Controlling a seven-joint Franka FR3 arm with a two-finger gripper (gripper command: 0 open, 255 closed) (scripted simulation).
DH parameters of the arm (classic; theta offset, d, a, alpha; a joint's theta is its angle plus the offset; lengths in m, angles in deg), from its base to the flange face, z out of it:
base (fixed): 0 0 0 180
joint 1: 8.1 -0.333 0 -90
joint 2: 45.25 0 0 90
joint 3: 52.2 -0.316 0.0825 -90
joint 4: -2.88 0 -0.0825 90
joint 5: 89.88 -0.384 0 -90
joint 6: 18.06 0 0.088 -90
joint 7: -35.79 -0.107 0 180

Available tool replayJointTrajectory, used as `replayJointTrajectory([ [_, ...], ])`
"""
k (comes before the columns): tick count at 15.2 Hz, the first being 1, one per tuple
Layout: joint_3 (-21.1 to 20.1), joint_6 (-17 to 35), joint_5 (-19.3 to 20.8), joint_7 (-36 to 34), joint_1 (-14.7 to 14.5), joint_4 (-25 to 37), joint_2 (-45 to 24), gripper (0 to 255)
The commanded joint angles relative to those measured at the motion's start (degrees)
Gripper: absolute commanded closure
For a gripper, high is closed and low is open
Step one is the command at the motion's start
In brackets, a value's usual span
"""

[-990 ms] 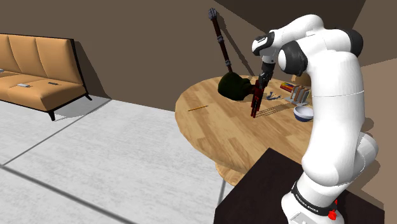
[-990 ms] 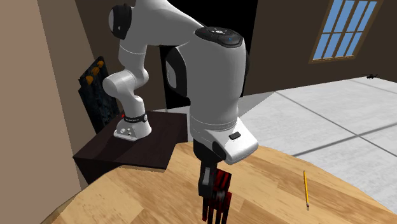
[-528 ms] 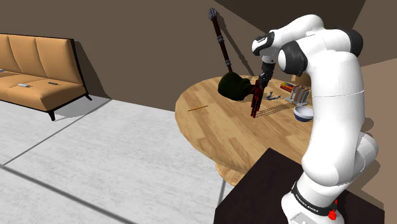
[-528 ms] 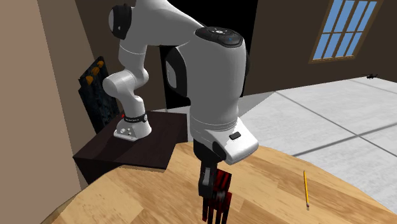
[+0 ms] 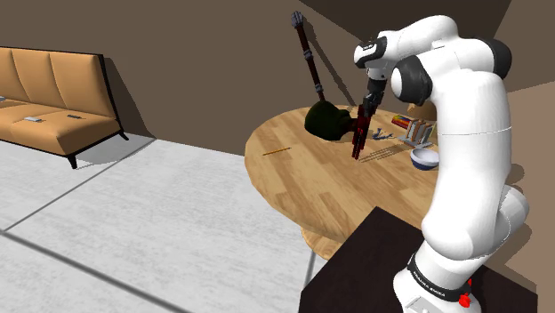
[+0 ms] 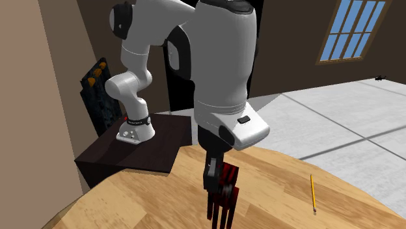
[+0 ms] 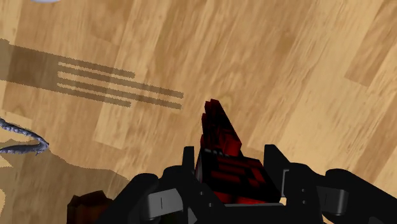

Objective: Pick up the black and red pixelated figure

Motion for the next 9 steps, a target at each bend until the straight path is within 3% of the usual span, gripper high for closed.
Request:
replayJointTrajectory([
  [1,0.12,-1.34,0.22,-0.17,0.05,1.1,0.31,255],
  [9,0.33,-5.98,0.47,-0.55,0.7,5.7,0.48,255],
])
